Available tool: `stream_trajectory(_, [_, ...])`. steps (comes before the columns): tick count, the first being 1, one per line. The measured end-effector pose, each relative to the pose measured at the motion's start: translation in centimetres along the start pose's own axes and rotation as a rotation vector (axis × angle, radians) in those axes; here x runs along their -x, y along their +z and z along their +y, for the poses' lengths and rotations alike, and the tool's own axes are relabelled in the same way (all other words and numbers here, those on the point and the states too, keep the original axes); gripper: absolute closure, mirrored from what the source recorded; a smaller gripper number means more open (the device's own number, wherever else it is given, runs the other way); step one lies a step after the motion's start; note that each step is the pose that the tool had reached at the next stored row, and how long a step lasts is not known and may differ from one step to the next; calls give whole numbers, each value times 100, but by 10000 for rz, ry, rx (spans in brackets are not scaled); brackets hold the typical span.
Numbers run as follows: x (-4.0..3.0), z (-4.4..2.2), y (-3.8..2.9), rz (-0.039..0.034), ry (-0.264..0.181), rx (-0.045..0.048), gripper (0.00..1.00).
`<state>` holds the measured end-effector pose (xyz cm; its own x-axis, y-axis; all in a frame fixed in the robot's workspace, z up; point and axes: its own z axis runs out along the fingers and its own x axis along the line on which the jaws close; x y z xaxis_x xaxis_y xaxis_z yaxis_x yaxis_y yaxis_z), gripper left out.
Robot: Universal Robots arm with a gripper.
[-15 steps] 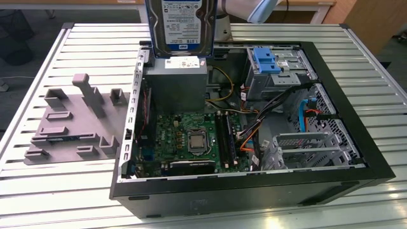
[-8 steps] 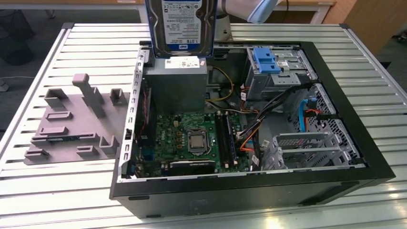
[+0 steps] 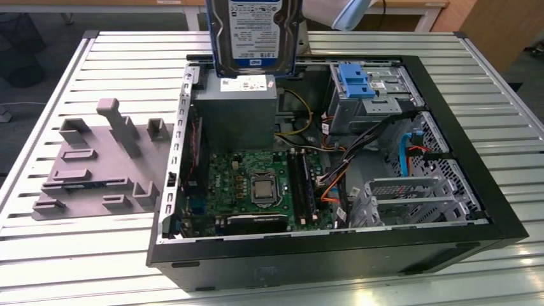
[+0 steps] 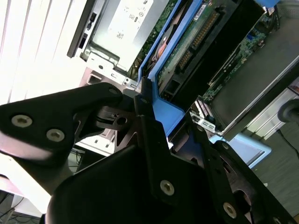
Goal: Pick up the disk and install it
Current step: 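Pick up the disk, then insert the disk into the insertion slot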
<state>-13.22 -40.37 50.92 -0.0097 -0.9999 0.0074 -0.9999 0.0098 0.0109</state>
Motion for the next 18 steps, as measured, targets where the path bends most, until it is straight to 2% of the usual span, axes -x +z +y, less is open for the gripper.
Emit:
stream_trajectory(4, [2, -173, -2, 0, 0, 0, 64])
stream_trajectory(8, [2, -271, -3, -1, -2, 0, 64])
stream_trajectory(14, [3, -317, -3, 0, -1, 0, 64])
stream_trajectory(18, [3, -317, -3, -1, -1, 0, 64])
